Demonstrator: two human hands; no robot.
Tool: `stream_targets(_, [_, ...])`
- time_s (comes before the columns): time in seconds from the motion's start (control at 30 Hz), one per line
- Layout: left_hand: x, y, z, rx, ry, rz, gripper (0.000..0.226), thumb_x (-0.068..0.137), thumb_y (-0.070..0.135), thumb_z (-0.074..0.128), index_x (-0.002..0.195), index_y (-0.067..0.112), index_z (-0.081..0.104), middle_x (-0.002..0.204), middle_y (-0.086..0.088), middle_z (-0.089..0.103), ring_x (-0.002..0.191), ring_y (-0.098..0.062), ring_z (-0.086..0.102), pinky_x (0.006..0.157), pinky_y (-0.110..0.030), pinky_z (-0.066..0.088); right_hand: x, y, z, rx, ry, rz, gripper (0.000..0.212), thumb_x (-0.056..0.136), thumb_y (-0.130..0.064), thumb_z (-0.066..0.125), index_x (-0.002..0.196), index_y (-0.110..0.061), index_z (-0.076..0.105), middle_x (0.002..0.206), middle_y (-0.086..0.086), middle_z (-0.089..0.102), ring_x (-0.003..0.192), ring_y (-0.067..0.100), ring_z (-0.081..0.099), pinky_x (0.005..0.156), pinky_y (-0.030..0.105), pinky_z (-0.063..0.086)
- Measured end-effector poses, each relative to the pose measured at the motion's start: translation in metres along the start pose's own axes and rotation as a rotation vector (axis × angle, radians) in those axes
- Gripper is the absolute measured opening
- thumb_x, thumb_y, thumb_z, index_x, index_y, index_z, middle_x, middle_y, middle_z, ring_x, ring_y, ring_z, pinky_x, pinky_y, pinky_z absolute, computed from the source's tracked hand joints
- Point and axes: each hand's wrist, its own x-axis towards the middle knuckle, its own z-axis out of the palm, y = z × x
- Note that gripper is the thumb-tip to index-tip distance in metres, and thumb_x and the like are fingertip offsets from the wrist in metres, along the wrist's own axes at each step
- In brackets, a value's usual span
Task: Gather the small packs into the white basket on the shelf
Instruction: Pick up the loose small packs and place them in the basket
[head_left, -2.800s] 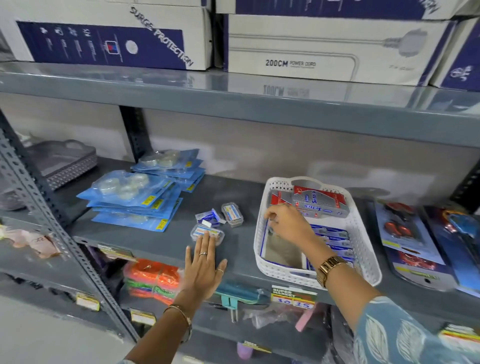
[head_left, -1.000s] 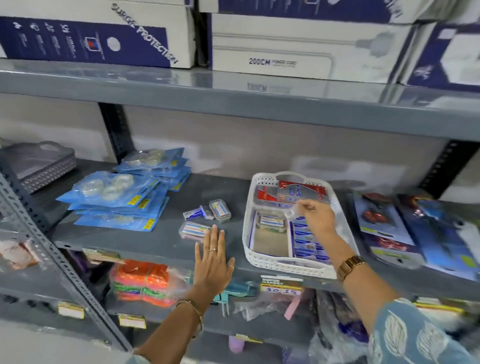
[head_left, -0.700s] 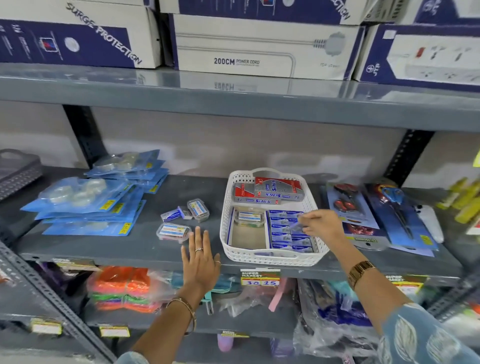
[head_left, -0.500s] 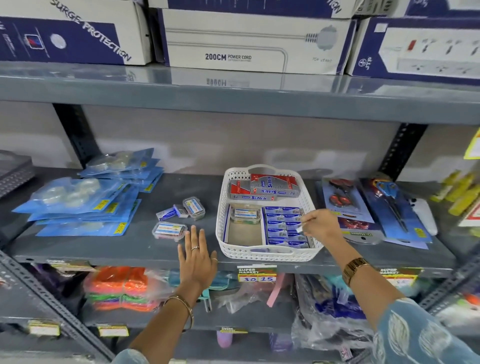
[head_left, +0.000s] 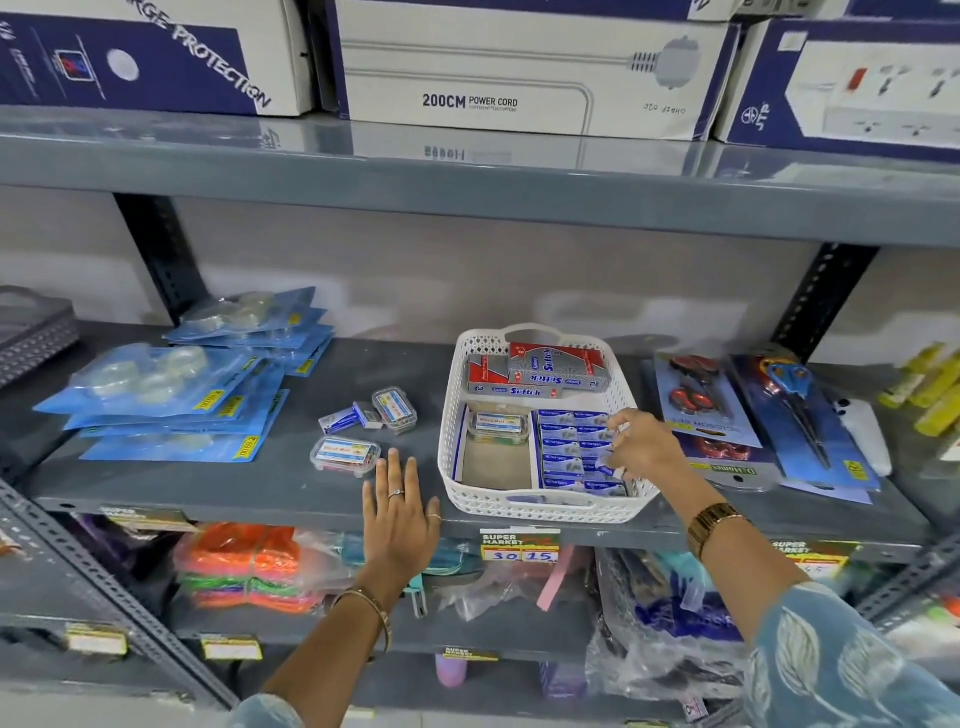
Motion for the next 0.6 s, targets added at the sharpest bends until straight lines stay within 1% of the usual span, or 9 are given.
stream_targets(0.03, [0.0,0.0,0.0,-0.003,0.003,0.0,0.085,0.076,0.049,0.0,0.144,0.002,0.02,0.155,-0.02,0.011,0.143,-0.035,0.007,0.116,-0.049,0.006,-0.001,-0.002,0.0,-0.039,-0.012,0.017,0.04,0.073,0.003,0.072,0.108,-0.01,0.059,0.104,0.014,0.063,0.081,0.03,0.066,0.068,0.038,0.059])
stream_targets(0.1, [0.0,0.0,0.0,-0.013,-0.005,-0.004,0.083,0.078,0.049,0.002,0.143,0.002,0.024,0.154,-0.02,0.014,0.143,-0.037,0.011,0.115,-0.049,0.008,0.001,-0.005,0.0,-0.118,-0.03,0.037,0.035,0.073,0.001,0.074,0.106,-0.003,0.061,0.114,0.016,0.063,0.091,0.032,0.068,0.077,0.039,0.059])
stream_targets(0.17, [0.001,0.0,0.001,-0.028,-0.002,-0.007,0.08,0.08,0.046,0.008,0.14,0.0,0.03,0.152,-0.022,0.02,0.141,-0.039,0.018,0.114,-0.051,0.014,0.005,-0.006,0.002,-0.165,-0.041,0.057,0.039,0.071,0.002,0.076,0.108,0.001,0.063,0.115,0.018,0.066,0.098,0.033,0.067,0.086,0.043,0.058])
stream_targets(0.23, [0.001,0.0,0.002,-0.029,0.001,-0.002,0.077,0.081,0.045,0.012,0.138,-0.001,0.035,0.15,-0.023,0.025,0.139,-0.04,0.023,0.112,-0.053,0.018,0.009,-0.007,0.004,-0.2,-0.041,0.065,0.041,0.07,0.002,0.076,0.109,0.0,0.064,0.113,0.018,0.068,0.097,0.033,0.068,0.086,0.043,0.058])
stream_targets(0.33, [0.002,-0.002,0.003,-0.029,-0.005,0.003,0.079,0.08,0.046,0.008,0.14,0.001,0.032,0.152,-0.022,0.022,0.141,-0.038,0.019,0.114,-0.051,0.013,0.009,-0.007,0.007,-0.276,-0.031,0.064,0.031,0.081,-0.003,0.064,0.112,0.0,0.063,0.113,0.019,0.067,0.102,0.033,0.066,0.089,0.038,0.055])
stream_targets(0.4, [0.002,-0.003,0.003,-0.021,-0.001,0.013,0.081,0.079,0.048,0.004,0.141,0.002,0.029,0.153,-0.02,0.018,0.142,-0.037,0.014,0.114,-0.049,0.009,0.007,-0.007,0.008,-0.323,-0.035,0.053,0.03,0.088,-0.006,0.052,0.114,0.003,0.061,0.11,0.02,0.064,0.103,0.034,0.062,0.083,0.034,0.049])
stream_targets(0.5, [0.003,-0.004,0.003,-0.01,-0.01,0.031,0.086,0.076,0.05,-0.003,0.144,0.004,0.022,0.155,-0.018,0.009,0.143,-0.035,0.005,0.115,-0.045,0.001,0.005,-0.011,0.011,-0.362,-0.104,0.032,0.026,0.09,-0.007,0.045,0.109,0.004,0.06,0.098,0.016,0.057,0.082,0.024,0.053,0.069,0.027,0.042])
stream_targets(0.57, [0.003,-0.004,0.004,-0.013,0.003,0.031,0.086,0.076,0.05,-0.003,0.144,0.004,0.023,0.155,-0.018,0.009,0.143,-0.035,0.006,0.115,-0.045,0.001,0.006,-0.015,0.012,-0.355,-0.129,0.02,0.03,0.092,-0.006,0.04,0.115,0.002,0.058,0.118,0.017,0.06,0.091,0.024,0.057,0.074,0.027,0.045])
stream_targets(0.6, [0.003,-0.004,0.004,-0.013,0.011,0.032,0.086,0.076,0.05,-0.003,0.144,0.004,0.024,0.155,-0.018,0.01,0.143,-0.036,0.007,0.115,-0.046,0.002,0.005,-0.017,0.011,-0.349,-0.126,0.017,0.037,0.092,-0.005,0.039,0.125,0.0,0.054,0.134,0.017,0.054,0.107,0.027,0.057,0.086,0.03,0.046])
